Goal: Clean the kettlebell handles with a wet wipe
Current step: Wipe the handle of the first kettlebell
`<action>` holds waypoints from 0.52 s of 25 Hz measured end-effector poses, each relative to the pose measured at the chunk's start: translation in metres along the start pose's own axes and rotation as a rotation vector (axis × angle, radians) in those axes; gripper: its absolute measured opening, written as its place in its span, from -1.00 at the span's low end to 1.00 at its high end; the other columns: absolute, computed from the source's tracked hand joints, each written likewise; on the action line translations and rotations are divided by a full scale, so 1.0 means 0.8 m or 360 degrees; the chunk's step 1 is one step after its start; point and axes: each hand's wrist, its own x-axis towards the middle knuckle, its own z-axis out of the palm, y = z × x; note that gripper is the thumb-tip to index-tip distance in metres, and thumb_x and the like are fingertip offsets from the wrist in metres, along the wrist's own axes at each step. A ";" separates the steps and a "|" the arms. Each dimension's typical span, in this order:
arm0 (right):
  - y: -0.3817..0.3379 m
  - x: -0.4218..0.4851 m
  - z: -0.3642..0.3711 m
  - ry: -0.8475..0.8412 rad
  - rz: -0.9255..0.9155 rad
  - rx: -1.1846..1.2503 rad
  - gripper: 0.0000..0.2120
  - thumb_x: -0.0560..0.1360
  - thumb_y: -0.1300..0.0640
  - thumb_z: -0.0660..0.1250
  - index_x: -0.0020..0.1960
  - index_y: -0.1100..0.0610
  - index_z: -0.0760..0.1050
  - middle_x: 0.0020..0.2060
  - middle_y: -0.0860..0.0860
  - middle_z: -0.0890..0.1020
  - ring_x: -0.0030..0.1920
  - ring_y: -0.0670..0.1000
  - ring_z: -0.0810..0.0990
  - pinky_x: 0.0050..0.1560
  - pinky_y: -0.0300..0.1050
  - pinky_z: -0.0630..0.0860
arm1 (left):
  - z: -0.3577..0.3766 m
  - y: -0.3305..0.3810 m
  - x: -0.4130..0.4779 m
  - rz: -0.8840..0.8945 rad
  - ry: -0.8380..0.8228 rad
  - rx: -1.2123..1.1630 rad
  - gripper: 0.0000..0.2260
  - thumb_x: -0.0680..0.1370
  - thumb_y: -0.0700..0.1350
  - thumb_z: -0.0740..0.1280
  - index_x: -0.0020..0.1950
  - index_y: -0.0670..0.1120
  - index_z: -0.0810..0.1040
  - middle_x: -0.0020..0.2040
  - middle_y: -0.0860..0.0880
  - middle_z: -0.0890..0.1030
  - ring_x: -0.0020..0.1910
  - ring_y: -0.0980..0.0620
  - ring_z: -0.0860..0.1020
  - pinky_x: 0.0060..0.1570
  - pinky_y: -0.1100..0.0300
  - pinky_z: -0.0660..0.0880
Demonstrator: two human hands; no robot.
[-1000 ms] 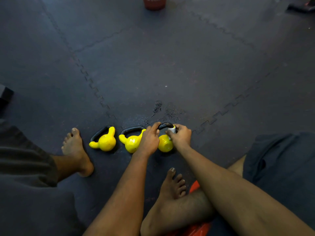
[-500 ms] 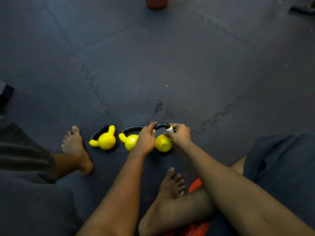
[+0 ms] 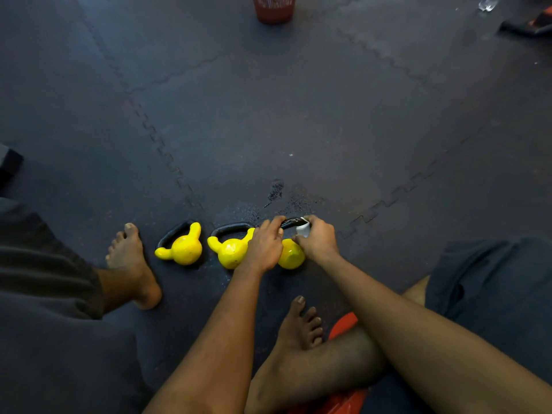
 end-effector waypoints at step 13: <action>0.000 0.017 -0.034 -0.0270 -0.0372 -0.0105 -0.72 0.37 0.23 0.52 0.08 0.14 0.66 -0.07 0.08 0.72 0.00 -0.01 0.67 -0.04 -0.23 0.50 | -0.005 -0.008 -0.010 -0.0015 -0.0004 -0.0211 -0.92 0.62 -0.14 0.15 0.10 -0.04 0.37 -0.09 -0.15 0.53 -0.07 -0.22 0.48 -0.16 0.01 0.37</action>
